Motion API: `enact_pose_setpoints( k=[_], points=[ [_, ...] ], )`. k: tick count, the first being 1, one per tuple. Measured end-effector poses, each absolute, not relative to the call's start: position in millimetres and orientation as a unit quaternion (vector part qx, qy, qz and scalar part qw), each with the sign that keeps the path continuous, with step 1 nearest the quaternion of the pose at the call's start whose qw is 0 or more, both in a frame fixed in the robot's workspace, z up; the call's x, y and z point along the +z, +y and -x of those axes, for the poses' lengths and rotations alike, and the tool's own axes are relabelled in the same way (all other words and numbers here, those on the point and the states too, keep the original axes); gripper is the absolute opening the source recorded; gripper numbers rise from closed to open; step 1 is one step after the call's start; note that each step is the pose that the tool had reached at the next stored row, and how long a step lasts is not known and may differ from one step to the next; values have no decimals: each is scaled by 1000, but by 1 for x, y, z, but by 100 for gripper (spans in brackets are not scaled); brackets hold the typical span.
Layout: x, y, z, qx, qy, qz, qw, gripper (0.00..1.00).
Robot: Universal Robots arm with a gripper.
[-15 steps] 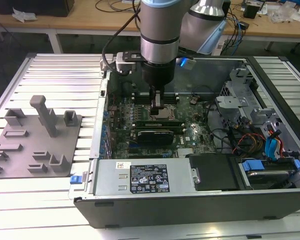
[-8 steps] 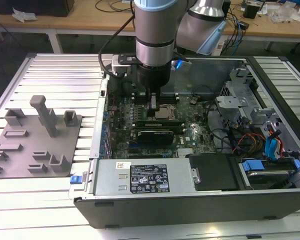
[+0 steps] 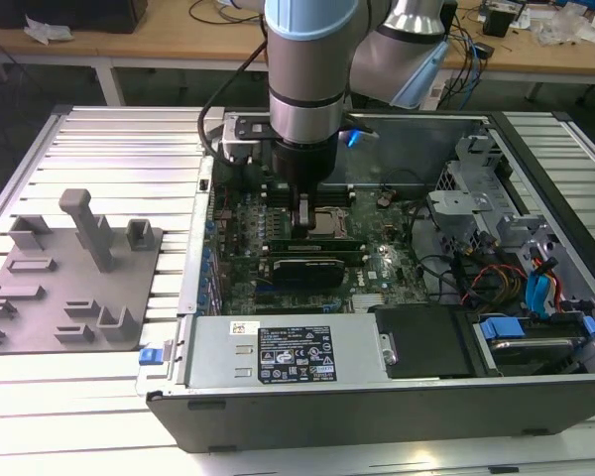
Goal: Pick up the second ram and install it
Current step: 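Press down the second ram until it locks into place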
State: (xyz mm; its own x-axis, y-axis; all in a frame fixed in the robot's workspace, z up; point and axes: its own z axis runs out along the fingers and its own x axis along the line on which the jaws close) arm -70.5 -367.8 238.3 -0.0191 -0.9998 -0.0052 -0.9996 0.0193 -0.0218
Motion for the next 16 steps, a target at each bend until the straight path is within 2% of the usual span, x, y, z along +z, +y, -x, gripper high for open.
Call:
enact_pose_setpoints(
  k=[16],
  points=[
    [230, -368, 70, -6, 714, 700, 11, 8]
  ],
)
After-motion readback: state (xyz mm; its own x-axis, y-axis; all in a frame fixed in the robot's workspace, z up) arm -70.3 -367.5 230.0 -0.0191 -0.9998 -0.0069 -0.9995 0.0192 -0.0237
